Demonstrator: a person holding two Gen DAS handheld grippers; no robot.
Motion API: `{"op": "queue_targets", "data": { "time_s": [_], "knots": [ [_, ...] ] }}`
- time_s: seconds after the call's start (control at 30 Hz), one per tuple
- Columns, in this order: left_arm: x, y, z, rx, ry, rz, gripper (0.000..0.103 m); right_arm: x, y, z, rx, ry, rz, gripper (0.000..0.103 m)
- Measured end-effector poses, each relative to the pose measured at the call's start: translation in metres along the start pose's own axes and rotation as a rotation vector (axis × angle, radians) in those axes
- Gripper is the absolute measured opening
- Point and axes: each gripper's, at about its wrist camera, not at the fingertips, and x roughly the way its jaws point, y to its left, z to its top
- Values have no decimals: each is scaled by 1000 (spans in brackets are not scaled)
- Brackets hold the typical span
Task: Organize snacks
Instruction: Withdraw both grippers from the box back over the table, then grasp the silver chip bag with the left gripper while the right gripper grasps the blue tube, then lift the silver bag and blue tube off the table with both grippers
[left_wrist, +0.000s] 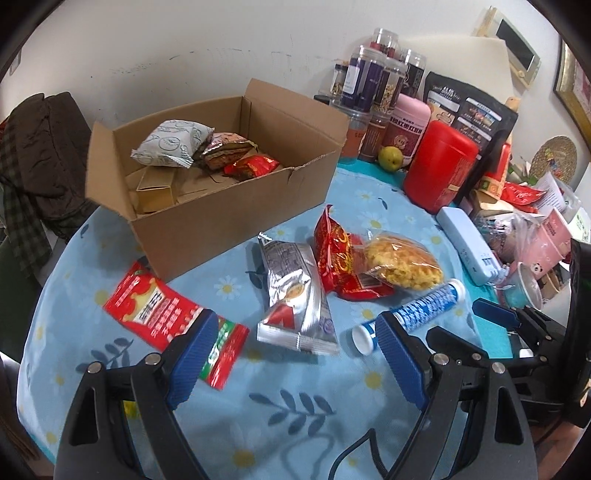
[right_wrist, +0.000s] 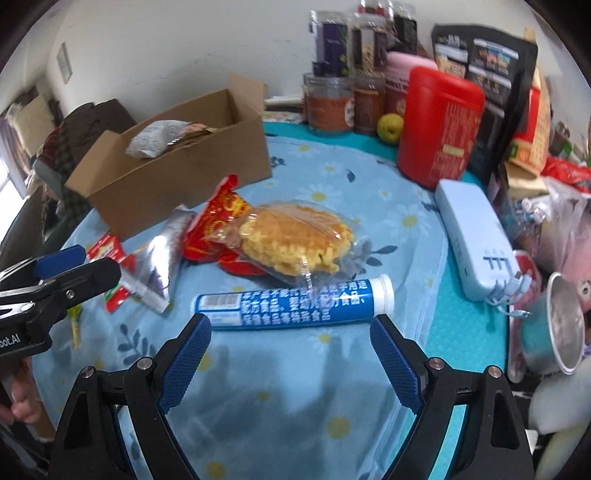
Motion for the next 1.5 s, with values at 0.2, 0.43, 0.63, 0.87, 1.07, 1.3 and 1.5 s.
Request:
{"op": "queue_targets", "data": {
  "time_s": [0.2, 0.43, 0.63, 0.87, 1.07, 1.3, 1.5],
  "knots": [
    [23, 0, 13, 17, 28, 3, 88, 20, -16, 8, 61, 51, 11, 89],
    [45, 1, 23, 40, 69, 10, 88, 35, -26, 16, 111, 79, 32, 89],
    [58, 2, 27, 44, 98, 13, 88, 45, -26, 27, 116, 80, 16, 89],
    [77, 0, 23, 52, 171, 7, 49, 53, -26, 30, 99, 85, 2, 81],
    [73, -1, 15, 49, 178, 5, 45, 53, -30, 19, 42, 117, -44, 47],
    [58, -6, -3, 49, 188, 1, 45, 37, -28, 2, -9, 116, -55, 34],
    [40, -13, -25, 33, 196, -26, 45, 22, -16, -21, -62, 107, -23, 31]
  ]
}}
